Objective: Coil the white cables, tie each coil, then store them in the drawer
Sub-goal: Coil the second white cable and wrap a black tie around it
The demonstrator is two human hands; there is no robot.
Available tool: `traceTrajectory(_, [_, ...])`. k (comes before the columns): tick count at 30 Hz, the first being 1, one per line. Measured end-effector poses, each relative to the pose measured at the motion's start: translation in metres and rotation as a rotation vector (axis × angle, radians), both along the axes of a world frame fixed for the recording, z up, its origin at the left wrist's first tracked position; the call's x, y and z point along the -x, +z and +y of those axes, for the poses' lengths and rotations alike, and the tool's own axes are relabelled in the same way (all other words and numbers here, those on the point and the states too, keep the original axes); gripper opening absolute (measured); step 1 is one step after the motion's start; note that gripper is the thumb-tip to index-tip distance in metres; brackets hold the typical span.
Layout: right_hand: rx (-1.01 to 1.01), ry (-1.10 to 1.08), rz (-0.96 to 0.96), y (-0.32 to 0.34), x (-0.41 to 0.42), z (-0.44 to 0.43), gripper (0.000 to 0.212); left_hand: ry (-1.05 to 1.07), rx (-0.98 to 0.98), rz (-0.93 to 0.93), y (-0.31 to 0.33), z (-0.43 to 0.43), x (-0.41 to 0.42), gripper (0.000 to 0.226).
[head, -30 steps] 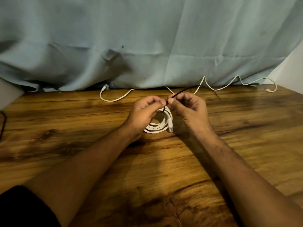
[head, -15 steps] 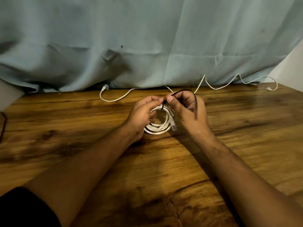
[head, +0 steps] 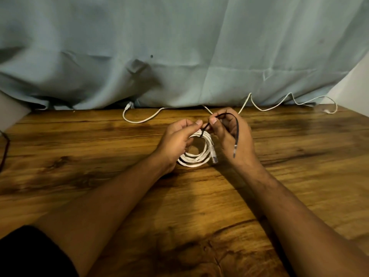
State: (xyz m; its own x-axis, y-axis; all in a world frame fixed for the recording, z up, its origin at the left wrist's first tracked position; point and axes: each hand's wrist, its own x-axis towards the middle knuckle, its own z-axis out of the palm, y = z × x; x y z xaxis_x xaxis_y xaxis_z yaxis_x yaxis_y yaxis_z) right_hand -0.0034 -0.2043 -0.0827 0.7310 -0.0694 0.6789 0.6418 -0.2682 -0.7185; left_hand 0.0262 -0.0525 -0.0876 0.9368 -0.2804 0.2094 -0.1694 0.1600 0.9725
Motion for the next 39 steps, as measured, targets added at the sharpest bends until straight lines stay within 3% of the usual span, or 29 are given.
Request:
traceTrajectory(18, [-0.105, -0.003, 0.043, 0.003, 0.001, 0.004, 0.007, 0.054, -0.140, -0.126, -0.005, 0.002, -0.006, 0.027])
traceTrajectory(21, [-0.208, -0.096, 0.151, 0.000, -0.002, 0.003, 0.010, 0.050, -0.199, -0.252, -0.005, -0.004, -0.002, 0.036])
traceTrajectory(24, [-0.339, -0.049, 0.299, -0.005, -0.003, 0.002, 0.022, 0.074, -0.300, -0.383, -0.008, -0.005, 0.000, 0.039])
traceTrajectory(28, [-0.330, -0.057, 0.355, -0.007, -0.008, -0.001, 0.020, 0.128, -0.380, -0.463, -0.009, -0.004, 0.002, 0.044])
traceTrajectory(34, [-0.427, -0.026, 0.501, -0.006, -0.012, 0.006, 0.019, 0.276, -0.606, -0.826, -0.004, 0.001, 0.003, 0.037])
traceTrajectory(39, [-0.491, 0.122, 0.605, -0.007, -0.011, 0.000, 0.023, 0.321, -0.670, -0.922, -0.006, 0.003, 0.004, 0.032])
